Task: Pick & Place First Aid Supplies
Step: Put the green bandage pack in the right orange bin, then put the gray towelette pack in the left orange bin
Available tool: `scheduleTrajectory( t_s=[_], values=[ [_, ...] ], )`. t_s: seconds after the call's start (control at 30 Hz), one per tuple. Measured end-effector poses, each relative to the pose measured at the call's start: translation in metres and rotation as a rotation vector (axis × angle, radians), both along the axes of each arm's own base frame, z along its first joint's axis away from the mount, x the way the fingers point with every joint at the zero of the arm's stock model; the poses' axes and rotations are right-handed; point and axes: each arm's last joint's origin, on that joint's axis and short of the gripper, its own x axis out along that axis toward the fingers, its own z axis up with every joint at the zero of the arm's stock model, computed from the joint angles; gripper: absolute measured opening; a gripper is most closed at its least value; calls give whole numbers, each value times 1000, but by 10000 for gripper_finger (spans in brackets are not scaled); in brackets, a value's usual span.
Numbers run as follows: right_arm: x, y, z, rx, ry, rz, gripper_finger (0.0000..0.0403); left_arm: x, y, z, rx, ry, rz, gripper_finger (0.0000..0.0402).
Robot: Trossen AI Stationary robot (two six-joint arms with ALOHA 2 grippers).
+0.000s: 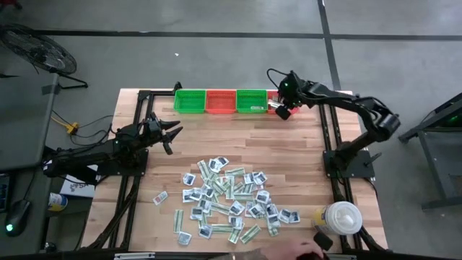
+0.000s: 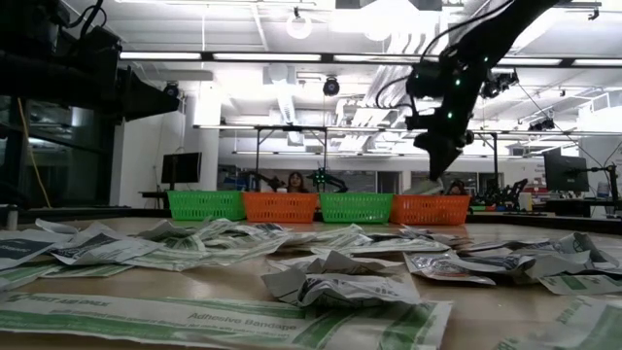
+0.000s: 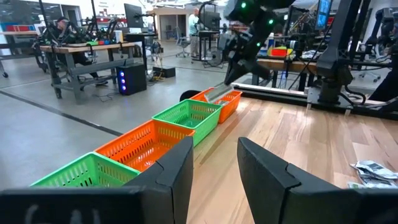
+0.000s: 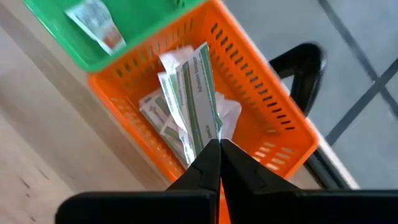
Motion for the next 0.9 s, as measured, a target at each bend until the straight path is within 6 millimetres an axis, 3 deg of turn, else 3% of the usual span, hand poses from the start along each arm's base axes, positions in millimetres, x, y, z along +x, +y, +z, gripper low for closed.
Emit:
scheduleTrajectory(
  t_s=[0.33,0.7,0.9],
  values=[
    [1,-11,-11,-33,50,7,9,0,0,0,0,0,0,122],
    [2,-11,-8,-18,-25,-31,125,0,0,0,0,0,0,122],
    [14,-2,11,-12,-222,84,146,0,0,0,0,0,0,122]
  ],
)
